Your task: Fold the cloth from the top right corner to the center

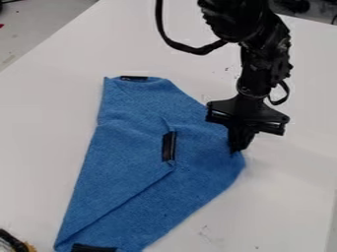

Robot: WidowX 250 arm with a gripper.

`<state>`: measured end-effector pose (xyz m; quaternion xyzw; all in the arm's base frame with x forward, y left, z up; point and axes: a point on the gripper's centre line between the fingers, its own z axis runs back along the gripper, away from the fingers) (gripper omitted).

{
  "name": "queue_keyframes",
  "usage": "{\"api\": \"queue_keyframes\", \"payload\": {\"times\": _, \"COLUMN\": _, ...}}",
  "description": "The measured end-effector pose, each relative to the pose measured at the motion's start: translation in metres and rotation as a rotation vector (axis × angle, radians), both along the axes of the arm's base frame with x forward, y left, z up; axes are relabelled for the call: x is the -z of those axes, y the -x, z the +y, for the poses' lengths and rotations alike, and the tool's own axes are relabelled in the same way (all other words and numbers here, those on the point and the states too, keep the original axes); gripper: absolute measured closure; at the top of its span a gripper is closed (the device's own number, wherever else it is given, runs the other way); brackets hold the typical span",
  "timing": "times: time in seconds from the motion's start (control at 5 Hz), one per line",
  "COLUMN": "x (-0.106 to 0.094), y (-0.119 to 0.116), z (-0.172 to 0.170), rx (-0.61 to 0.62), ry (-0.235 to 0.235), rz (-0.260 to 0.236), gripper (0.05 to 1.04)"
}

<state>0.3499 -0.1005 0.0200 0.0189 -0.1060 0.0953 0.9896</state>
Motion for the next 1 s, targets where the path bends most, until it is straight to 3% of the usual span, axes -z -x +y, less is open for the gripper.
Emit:
{"api": "queue_keyframes", "payload": {"times": 0.2, "x": -0.033, "y": -0.002, "z": 0.013, "rx": -0.038, "ry": -0.029, "rz": -0.07, "gripper": 1.025}}
{"api": "queue_keyframes", "payload": {"times": 0.4, "x": -0.039, "y": 0.006, "z": 0.055, "rx": -0.135, "ry": -0.029, "rz": -0.104, "gripper": 1.025}}
{"api": "queue_keyframes", "payload": {"times": 1.0, "x": -0.006, "y": 0.055, "z": 0.109, "rx": -0.325, "ry": 0.048, "rz": -0.145, "gripper": 1.001}}
